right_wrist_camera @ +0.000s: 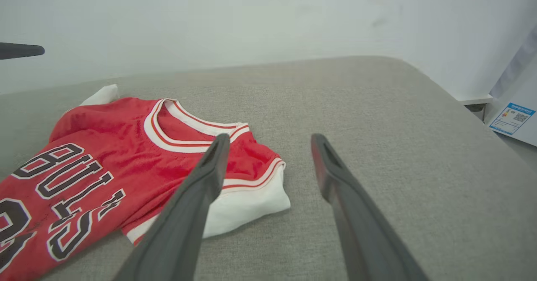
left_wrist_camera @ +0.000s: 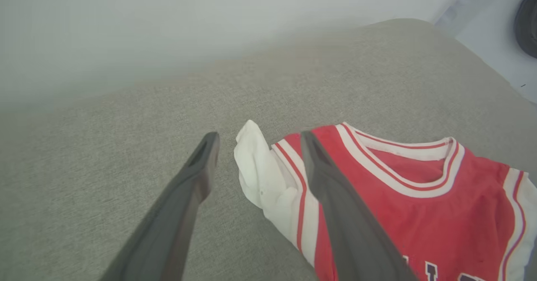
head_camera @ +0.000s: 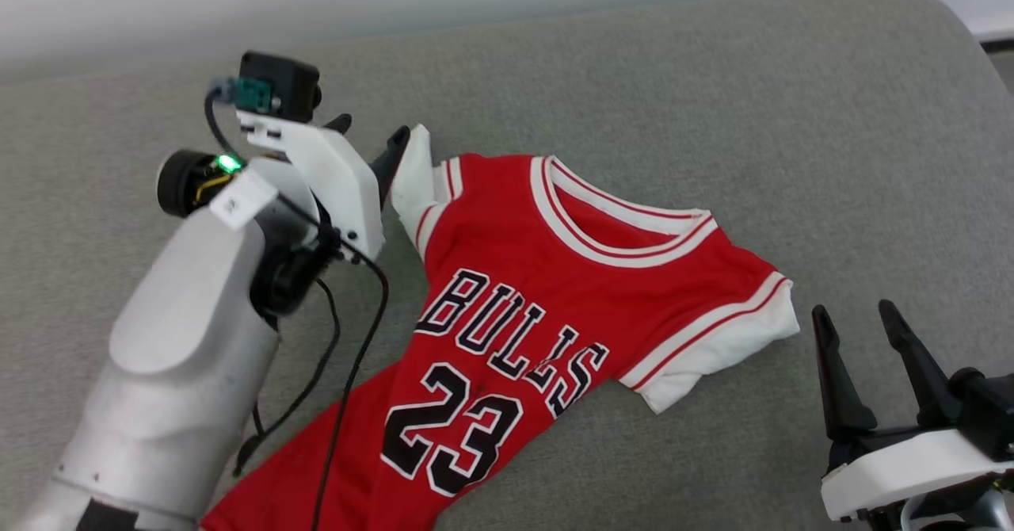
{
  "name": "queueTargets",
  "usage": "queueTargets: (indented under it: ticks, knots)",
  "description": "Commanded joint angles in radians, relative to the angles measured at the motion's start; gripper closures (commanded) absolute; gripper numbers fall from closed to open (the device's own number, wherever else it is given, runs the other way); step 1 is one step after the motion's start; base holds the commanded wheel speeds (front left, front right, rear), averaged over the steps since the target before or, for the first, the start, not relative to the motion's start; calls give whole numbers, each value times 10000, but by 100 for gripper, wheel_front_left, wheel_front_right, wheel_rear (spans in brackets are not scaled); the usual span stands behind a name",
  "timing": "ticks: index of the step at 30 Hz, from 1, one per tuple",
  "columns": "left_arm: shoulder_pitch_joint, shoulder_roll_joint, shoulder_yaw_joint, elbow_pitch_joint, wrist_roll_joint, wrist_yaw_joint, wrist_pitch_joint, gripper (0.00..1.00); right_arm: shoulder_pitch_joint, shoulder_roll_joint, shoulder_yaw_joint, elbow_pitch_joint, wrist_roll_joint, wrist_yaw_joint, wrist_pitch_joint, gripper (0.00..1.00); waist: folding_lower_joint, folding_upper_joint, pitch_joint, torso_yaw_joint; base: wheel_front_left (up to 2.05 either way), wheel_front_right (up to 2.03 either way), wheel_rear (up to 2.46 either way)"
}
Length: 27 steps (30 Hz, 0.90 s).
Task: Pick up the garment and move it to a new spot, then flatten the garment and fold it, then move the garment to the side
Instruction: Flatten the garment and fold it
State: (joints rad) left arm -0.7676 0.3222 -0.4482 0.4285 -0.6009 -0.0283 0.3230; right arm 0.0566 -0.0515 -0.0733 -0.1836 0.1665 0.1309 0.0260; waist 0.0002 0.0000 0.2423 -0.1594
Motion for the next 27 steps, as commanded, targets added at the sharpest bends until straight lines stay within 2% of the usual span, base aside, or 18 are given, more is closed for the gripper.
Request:
queueTargets:
  ticks: [1,10,16,17,18,19,23,27]
  knots:
    - [-382,-13,-29,444,-109,-135,304,0,-197,19,69,57,94,-4,-97,0,-2,0,472,-423,0,0,0]
    - [-1916,60,-629,3101,-164,-667,2194,0,-411,18,192,450,389,-4,-374,0,-2,0,1171,-870,0,0,0]
    - [-1758,-217,-1144,4759,-448,-835,3881,1,-579,18,176,701,593,-4,-496,0,-2,0,1390,-878,0,0,0]
    - [-1639,-308,-1190,4995,-516,-843,4143,42,-612,20,161,731,633,-5,-519,0,-2,0,1400,-861,0,0,0]
    - [-1574,-372,-1278,5143,-535,-866,4287,67,-620,18,131,749,638,-5,-524,0,-2,0,1410,-841,0,0,0]
    - [-1554,-433,-1326,5210,-561,-881,4213,98,-618,18,90,776,642,-5,-548,0,-2,0,1419,-807,0,0,0]
    - [-1582,-476,-1509,5257,-382,-949,3493,100,-664,19,35,904,655,-4,-507,0,-2,0,1323,-651,0,0,0]
    - [-1934,-335,-1495,5076,-139,-931,2036,100,-737,19,-86,994,636,-5,-461,0,-2,0,1083,-427,0,0,0]
